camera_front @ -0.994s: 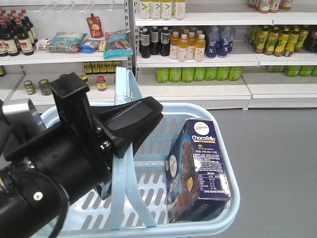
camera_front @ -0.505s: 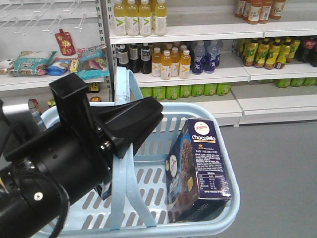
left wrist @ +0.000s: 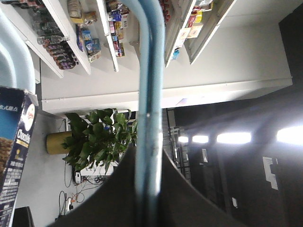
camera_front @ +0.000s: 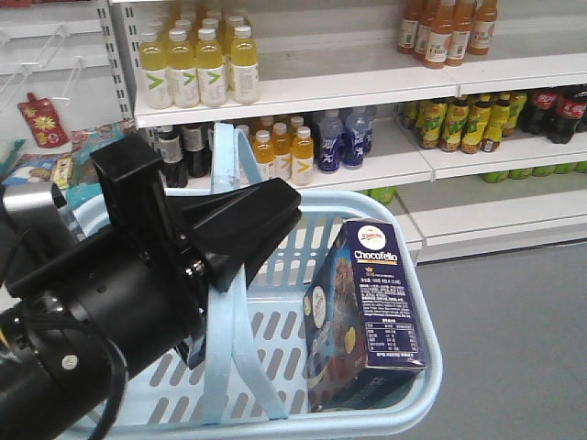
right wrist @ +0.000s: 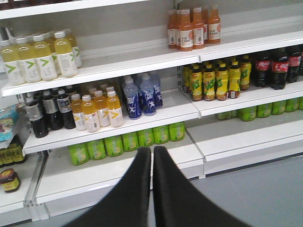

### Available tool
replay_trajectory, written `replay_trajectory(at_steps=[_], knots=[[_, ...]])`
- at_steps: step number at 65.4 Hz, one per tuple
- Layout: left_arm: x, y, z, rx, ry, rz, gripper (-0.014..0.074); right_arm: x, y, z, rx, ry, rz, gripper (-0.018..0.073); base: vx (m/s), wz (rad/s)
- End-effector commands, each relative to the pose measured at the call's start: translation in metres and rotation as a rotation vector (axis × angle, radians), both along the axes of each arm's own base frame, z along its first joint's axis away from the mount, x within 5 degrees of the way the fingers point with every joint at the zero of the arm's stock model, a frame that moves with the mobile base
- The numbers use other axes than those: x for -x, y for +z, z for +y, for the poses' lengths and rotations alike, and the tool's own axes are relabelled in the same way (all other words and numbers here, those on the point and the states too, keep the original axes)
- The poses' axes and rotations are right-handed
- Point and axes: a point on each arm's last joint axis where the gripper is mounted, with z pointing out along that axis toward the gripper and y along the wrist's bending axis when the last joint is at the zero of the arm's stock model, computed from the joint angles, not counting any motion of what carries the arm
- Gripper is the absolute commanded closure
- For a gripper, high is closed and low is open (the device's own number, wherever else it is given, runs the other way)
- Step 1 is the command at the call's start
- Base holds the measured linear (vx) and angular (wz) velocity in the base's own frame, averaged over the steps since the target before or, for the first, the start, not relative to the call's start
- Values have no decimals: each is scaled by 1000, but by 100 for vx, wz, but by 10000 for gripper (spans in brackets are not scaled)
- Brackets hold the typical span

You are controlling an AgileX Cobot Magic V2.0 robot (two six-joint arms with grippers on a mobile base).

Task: Left arm holds basket, right arm returns cookies
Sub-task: 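Turn the base toward the drink shelves while holding the basket, then drive past the potted plant holding the basket in the left gripper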

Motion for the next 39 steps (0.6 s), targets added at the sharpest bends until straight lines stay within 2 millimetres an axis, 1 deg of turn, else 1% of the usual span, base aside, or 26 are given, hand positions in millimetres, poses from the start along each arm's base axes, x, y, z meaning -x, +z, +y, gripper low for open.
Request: replay_trajectory(at_steps=[1, 39], knots=[[1, 23, 7, 77, 42, -99, 604, 0, 7, -1, 17, -11, -86, 567, 44, -28], [1, 23, 7, 74, 42, -103, 604, 0, 7, -1, 17, -11, -89, 567, 41, -41]])
